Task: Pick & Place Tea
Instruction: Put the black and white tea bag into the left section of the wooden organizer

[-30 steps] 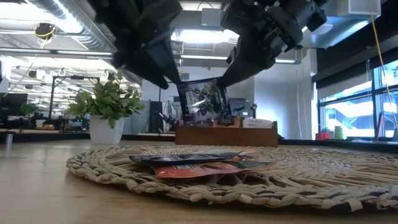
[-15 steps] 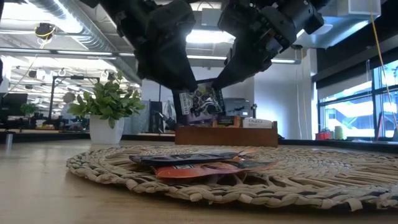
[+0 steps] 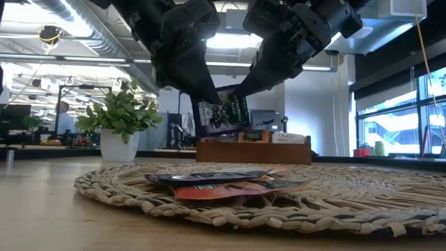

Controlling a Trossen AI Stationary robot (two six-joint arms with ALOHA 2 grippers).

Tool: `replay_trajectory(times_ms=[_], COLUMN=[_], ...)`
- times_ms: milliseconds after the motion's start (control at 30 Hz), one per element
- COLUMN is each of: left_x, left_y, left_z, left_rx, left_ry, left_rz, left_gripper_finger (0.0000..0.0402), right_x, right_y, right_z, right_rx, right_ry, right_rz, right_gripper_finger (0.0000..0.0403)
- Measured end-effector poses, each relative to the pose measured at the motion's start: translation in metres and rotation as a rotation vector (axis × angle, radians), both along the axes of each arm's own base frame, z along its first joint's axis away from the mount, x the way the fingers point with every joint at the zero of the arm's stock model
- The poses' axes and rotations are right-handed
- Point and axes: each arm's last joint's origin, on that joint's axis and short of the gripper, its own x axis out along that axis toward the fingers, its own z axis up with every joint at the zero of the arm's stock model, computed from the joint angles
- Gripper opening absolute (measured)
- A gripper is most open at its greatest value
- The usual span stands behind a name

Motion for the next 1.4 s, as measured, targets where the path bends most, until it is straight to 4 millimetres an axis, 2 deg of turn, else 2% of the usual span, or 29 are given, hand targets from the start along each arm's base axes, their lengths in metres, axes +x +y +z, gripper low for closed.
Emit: replay_trajectory(times_ms=[100,167,333,500,667,867,967,1100,1300,1400], left_x=[0.000,0.000,0.000,-0.001,-0.007,-0.037,-0.052,-0.063,-0.062,-0.060], left_y=[-0.001,-0.001,-0.001,0.000,0.002,0.012,0.018,0.020,0.019,0.019], left_z=[0.000,0.000,0.000,-0.001,0.007,0.008,0.008,0.002,-0.003,-0.002], left_rx=[-0.011,-0.014,0.004,0.050,0.080,0.018,0.003,0.049,0.126,0.148], left_ry=[0.002,0.003,0.007,0.021,-0.049,-0.391,-0.616,-0.815,-0.880,-0.914], left_rz=[-0.010,-0.013,-0.027,-0.038,-0.039,-0.071,-0.098,-0.123,-0.161,-0.180], left_gripper_finger=[0.0019,0.0006,0.0003,0.0003,0.0002,0.0002,0.0002,0.0002,0.0002,0.0002], right_x=[0.000,0.000,-0.003,-0.018,-0.035,-0.054,-0.057,-0.054,-0.049,-0.049], right_y=[0.000,0.000,-0.001,-0.007,-0.007,-0.009,-0.008,-0.008,-0.007,-0.006], right_z=[0.000,0.000,0.002,0.024,0.039,0.023,0.025,0.033,0.049,0.051], right_rx=[-0.021,-0.053,-0.080,-0.144,-0.157,-0.150,-0.116,-0.090,-0.060,-0.031], right_ry=[-0.004,-0.009,0.001,-0.002,0.000,-0.107,-0.230,-0.346,-0.507,-0.530], right_rz=[0.018,0.032,0.028,-0.087,-0.090,-0.086,-0.062,-0.061,-0.070,-0.043], right_gripper_finger=[0.0015,0.0027,0.0079,0.0147,0.0182,0.0192,0.0190,0.0191,0.0188,0.0188])
